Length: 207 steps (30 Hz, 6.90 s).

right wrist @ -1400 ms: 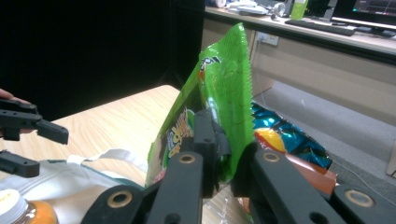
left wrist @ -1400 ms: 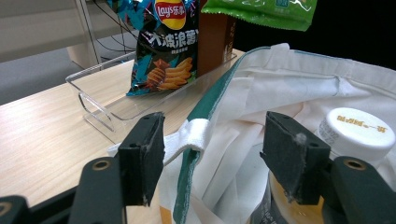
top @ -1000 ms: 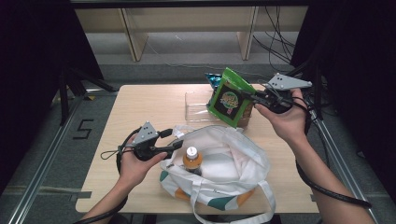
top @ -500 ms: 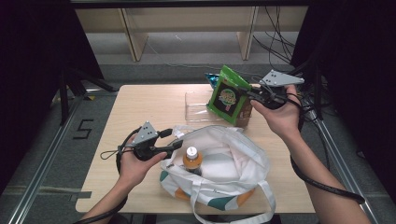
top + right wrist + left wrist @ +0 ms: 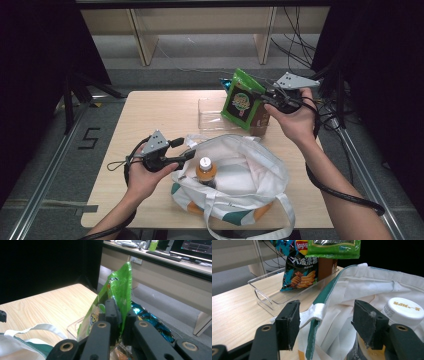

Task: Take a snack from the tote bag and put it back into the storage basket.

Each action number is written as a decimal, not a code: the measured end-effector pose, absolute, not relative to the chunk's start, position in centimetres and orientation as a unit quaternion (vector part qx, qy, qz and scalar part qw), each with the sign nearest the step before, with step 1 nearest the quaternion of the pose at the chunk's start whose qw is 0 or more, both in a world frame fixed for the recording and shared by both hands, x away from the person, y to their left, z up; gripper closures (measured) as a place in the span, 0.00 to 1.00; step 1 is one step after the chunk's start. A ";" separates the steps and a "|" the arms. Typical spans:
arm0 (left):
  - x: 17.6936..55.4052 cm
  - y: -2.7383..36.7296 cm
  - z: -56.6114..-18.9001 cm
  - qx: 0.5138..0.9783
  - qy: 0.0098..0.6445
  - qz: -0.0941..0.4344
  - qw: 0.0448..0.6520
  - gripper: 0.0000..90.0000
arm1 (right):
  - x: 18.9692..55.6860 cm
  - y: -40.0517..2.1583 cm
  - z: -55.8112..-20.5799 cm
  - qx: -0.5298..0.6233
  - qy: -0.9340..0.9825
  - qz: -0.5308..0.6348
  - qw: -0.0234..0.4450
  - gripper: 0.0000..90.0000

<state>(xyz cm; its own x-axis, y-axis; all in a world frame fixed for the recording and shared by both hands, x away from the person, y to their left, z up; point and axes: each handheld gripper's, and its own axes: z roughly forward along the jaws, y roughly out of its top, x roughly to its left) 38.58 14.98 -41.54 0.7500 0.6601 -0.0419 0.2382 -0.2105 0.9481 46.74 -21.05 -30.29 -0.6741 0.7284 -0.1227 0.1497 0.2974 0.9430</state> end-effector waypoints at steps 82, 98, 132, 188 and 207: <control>38.7 15.1 -41.7 0.753 0.298 0.185 0.557 0.43 | 52.4 -18.1 -33.5 0.314 0.753 0.496 0.298 1.00; 38.7 15.2 -41.7 0.754 0.299 0.186 0.554 0.43 | 53.6 -17.5 -34.3 0.318 0.758 0.486 0.296 1.00; 38.7 15.1 -41.8 0.755 0.298 0.184 0.554 0.43 | 55.0 -16.1 -35.2 0.319 0.770 0.465 0.299 0.99; 38.7 14.9 -41.9 0.759 0.292 0.180 0.553 0.43 | 55.4 -15.7 -36.2 0.307 0.808 0.410 0.292 0.95; 38.7 14.8 -41.9 0.759 0.291 0.179 0.554 0.43 | 54.5 -16.0 -35.6 0.340 0.816 0.371 0.284 0.88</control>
